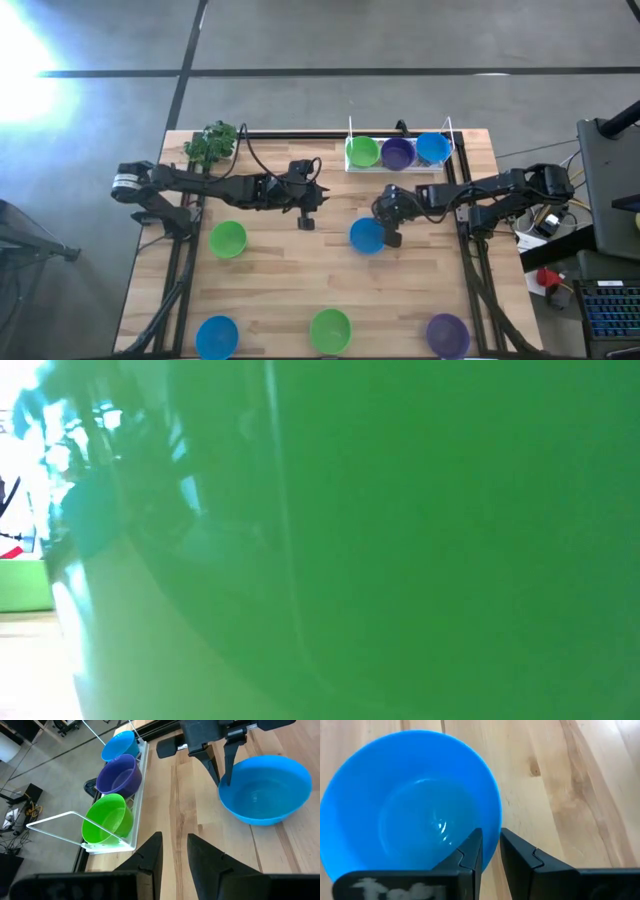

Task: Pick & Place Mini bowls
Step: Stack the top blue bowl on top of the blue bowl on the shelf

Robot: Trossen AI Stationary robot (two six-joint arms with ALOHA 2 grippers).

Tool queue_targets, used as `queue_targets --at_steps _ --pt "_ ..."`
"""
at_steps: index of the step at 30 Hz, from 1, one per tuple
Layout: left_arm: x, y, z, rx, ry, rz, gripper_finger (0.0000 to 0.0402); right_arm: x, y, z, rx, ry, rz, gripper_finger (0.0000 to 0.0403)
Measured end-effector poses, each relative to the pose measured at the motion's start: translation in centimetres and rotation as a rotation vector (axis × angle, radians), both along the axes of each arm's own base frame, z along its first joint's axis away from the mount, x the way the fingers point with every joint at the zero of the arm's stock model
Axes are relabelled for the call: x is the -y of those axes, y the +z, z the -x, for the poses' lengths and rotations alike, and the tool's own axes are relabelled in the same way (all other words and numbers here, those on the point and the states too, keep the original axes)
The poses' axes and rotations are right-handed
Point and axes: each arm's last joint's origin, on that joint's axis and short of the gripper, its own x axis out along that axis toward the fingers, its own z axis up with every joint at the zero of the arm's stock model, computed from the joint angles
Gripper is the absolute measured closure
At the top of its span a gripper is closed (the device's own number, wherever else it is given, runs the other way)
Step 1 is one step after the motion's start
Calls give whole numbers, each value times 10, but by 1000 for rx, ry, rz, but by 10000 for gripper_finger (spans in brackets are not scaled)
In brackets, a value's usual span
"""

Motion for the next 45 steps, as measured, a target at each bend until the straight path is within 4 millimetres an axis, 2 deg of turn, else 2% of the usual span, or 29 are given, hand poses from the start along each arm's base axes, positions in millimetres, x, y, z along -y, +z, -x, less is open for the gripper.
queue_targets --at_steps 8,14,20,25,31,38,45 --pt "0 0 0 0 0 0 317 0 -4 3 -9 -2 -1 342" --pt "0 0 0 0 0 0 316 0 -4 3 -6 -23 -16 388" --pt "0 0 0 0 0 0 316 1 2 0 16 -26 -1 394" --pt "0 0 0 -1 0 -1 316 3 27 -4 72 4 56 394" --pt "0 0 0 -1 2 -4 316 19 69 3 49 -113 121 395" --pt "-1 0 0 -3 18 -20 317 49 115 20 39 -290 168 395" --pt "-1 0 0 -3 18 -20 316 87 142 38 -36 -538 285 395"
